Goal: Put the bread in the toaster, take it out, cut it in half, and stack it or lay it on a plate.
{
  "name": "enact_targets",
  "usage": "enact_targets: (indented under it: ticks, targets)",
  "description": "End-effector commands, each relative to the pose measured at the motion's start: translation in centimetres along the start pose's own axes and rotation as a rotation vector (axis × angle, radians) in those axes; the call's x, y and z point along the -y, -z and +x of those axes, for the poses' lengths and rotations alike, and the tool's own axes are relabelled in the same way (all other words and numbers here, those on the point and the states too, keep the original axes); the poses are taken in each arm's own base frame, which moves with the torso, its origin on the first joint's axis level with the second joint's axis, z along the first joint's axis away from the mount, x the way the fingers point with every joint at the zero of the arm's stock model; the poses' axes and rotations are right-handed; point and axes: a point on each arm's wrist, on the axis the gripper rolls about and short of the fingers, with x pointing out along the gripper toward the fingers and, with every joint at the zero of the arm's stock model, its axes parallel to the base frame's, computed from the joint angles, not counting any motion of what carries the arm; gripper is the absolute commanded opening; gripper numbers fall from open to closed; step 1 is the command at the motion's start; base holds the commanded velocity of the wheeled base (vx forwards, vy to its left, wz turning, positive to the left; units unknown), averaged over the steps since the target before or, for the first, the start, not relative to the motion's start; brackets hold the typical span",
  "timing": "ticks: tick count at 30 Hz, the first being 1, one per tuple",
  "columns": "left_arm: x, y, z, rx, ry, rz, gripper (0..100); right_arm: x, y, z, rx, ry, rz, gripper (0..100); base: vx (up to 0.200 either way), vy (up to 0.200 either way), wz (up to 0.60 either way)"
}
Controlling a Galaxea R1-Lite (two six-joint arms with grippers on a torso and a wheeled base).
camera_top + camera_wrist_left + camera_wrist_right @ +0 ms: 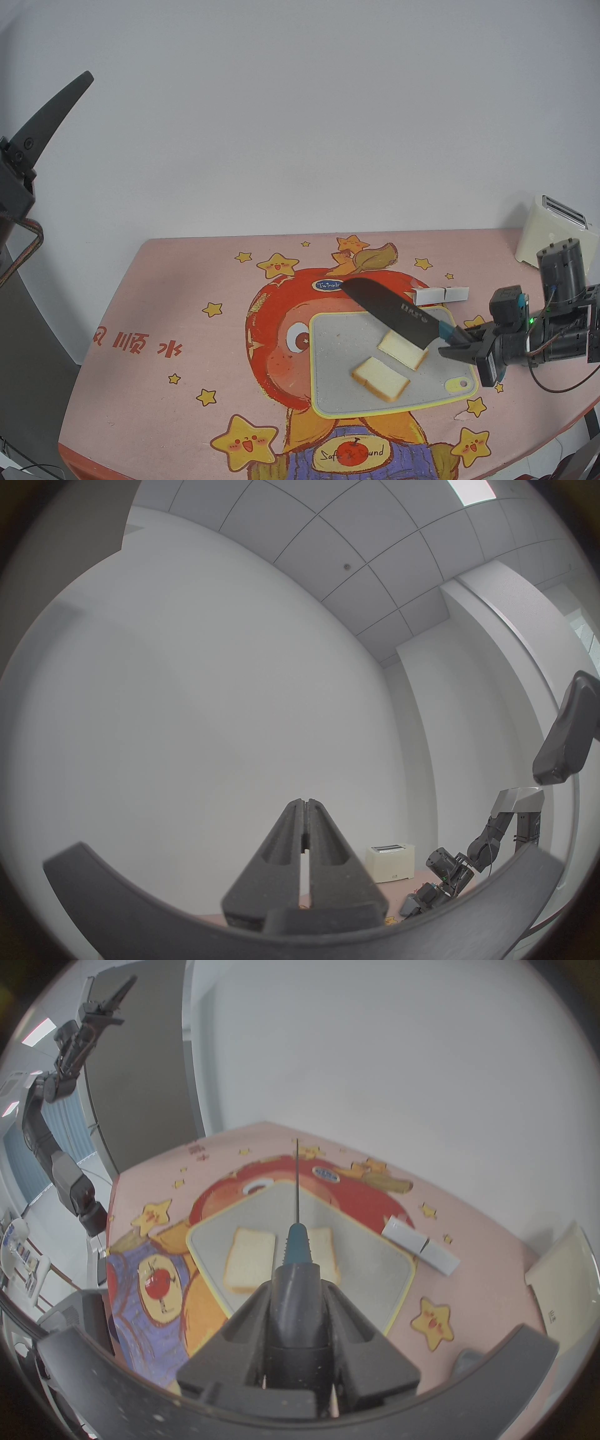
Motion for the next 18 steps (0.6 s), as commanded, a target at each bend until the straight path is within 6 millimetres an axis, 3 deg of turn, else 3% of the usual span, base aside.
enact_targets:
  ticks: [1,7,13,18]
  targets:
    - [0.0,-0.2,-0.2,0.006,0.000,0.004,0,-0.1,-1.2,-2.1,0.101,0.013,0.014,0,0.000,0.000,0.00]
    - [0.1,-0.1,-0.3,0.005,0.000,0.012,0,-0.1,-1.2,-2.5,0.151,0.023,0.055,0,0.000,0.000,0.00]
    - [-0.1,-0.1,-0.3,0.005,-0.007,0.018,0,-1.2,-2.5,-2.2,0.287,-0.035,0.209,0,0.000,0.000,0.00]
    - [0.0,-0.6,-0.4,0.023,-0.004,0.020,0,-1.1,-1.2,-1.4,0.365,-0.048,0.320,0,0.000,0.000,0.00]
